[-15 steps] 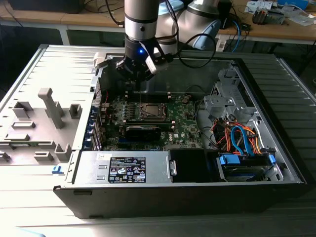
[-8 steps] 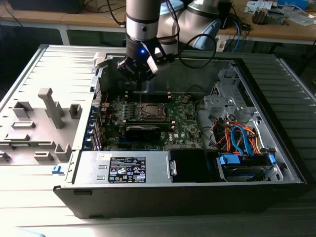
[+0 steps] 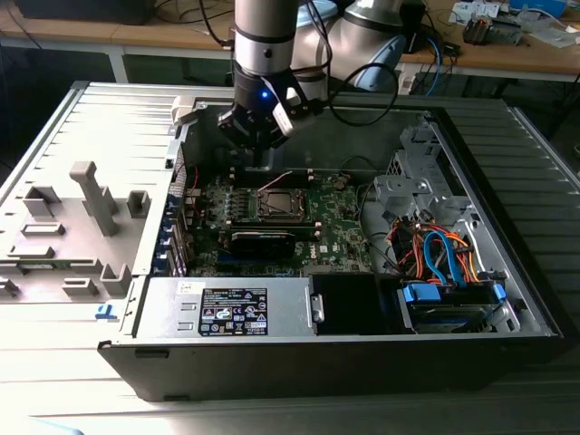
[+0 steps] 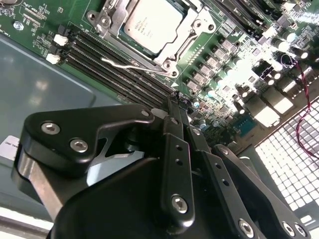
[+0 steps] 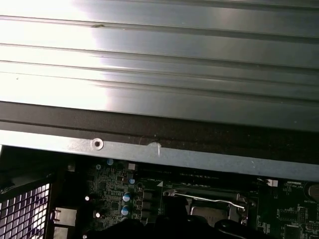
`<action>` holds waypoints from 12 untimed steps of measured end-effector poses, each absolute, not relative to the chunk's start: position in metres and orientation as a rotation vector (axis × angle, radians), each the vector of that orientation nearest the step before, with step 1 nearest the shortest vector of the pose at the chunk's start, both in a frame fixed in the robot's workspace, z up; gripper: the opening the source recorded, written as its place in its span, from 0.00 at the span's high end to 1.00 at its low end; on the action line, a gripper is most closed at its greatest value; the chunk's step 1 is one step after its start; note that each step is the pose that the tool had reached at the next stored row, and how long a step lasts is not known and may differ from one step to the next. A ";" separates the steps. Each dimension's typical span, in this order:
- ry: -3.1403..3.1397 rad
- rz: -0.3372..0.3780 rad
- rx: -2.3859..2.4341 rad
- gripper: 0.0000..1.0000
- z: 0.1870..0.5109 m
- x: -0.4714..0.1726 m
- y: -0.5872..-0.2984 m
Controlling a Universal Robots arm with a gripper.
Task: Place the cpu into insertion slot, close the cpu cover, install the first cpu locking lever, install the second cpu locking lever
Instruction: 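Install the first cpu locking lever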
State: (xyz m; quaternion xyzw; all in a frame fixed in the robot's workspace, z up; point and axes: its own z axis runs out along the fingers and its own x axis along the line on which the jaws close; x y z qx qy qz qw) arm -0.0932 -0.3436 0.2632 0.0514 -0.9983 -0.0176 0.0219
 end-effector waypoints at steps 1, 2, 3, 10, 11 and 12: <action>-3.093 -0.055 0.159 0.89 0.263 -0.093 -0.344; -3.093 -0.055 0.159 0.89 0.263 -0.092 -0.344; -3.093 -0.055 0.159 0.89 0.263 -0.092 -0.344; -3.093 -0.048 0.159 0.89 0.258 -0.089 -0.344; -3.093 -0.047 0.159 0.89 0.257 -0.089 -0.344; -3.093 -0.046 0.159 0.89 0.257 -0.088 -0.344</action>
